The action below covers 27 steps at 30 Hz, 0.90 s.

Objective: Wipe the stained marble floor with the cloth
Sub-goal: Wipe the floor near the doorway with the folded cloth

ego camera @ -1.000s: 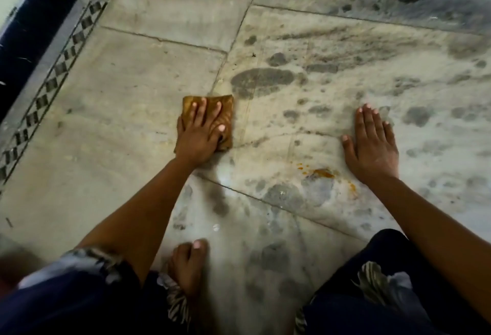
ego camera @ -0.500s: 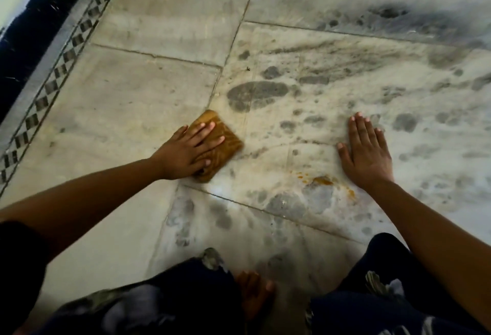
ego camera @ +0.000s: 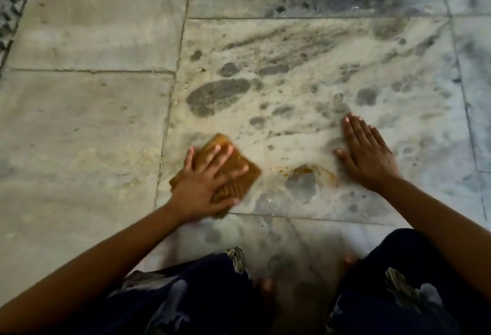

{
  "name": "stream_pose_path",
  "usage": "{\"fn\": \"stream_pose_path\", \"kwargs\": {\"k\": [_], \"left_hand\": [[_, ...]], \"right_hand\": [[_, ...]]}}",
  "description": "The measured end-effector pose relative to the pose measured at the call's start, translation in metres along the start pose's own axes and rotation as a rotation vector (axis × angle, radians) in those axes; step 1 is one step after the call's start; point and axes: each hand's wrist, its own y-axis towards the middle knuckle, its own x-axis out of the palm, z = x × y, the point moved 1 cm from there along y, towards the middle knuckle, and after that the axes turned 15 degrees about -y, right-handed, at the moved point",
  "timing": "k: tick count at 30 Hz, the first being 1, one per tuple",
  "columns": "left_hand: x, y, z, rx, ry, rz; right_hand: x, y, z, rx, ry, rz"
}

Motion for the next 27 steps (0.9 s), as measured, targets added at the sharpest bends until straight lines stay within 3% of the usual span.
{"fn": "stream_pose_path", "kwargs": {"k": [3,6,10,14,20,23,27], "left_hand": [[-0.012,0.062,0.003,-0.190,-0.036,0.073],[-0.009,0.108,0.045,-0.263,-0.017,0.041],[0.023,0.081,0.112,-0.037,-0.064,-0.013],[0.035,0.031,0.091,0.041,-0.036,0.062],[-0.002,0.133,0.075,-0.338,-0.127,0.041],[0.000,0.177,0.114,-0.261,-0.129,-0.013],[0.033,0.111,0.152,0.001,-0.119,-0.033]], "right_hand": [[0.000,-0.021,0.001,0.007,0.002,-0.031],[0.002,-0.040,0.002,0.063,0.010,-0.063],[0.008,-0.060,-0.001,0.175,0.037,-0.088],[0.010,-0.072,-0.001,0.226,0.056,-0.108],[0.005,-0.074,0.003,0.216,0.096,-0.143],[0.004,-0.076,0.014,0.370,0.134,-0.108],[0.018,-0.083,0.011,0.539,0.176,-0.016]]}}
